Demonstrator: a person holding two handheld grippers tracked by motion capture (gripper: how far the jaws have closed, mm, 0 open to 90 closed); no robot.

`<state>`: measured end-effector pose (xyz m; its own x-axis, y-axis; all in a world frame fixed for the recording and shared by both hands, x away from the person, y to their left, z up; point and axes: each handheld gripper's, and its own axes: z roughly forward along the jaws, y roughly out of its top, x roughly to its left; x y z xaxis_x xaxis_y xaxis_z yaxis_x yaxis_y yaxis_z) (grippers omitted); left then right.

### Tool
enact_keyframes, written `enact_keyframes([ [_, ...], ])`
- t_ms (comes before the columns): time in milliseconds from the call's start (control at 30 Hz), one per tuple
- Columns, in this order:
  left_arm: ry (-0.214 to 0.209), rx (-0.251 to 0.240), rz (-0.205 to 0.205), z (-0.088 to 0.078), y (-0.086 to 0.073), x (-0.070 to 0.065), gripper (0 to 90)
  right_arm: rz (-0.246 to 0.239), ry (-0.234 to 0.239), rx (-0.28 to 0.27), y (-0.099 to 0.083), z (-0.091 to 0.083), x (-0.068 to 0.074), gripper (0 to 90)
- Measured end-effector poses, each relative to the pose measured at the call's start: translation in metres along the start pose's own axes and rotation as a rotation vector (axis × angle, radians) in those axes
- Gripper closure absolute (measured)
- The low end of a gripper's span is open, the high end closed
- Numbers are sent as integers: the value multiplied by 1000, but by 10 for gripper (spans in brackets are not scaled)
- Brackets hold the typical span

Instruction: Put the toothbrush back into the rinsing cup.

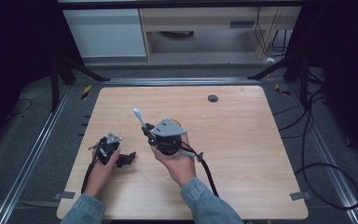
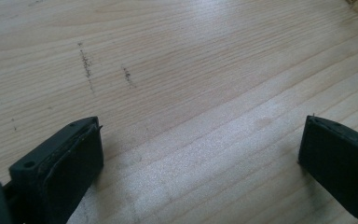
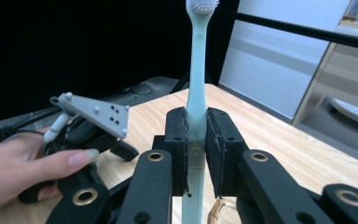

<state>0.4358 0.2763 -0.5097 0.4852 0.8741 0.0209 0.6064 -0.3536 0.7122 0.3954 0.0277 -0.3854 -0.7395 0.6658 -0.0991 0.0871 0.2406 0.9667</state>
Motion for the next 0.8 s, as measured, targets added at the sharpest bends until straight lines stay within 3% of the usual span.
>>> enact_keyframes([
  [800,0,4,8,0,0,1,0,0,-44,-43,2,8,-10,792],
])
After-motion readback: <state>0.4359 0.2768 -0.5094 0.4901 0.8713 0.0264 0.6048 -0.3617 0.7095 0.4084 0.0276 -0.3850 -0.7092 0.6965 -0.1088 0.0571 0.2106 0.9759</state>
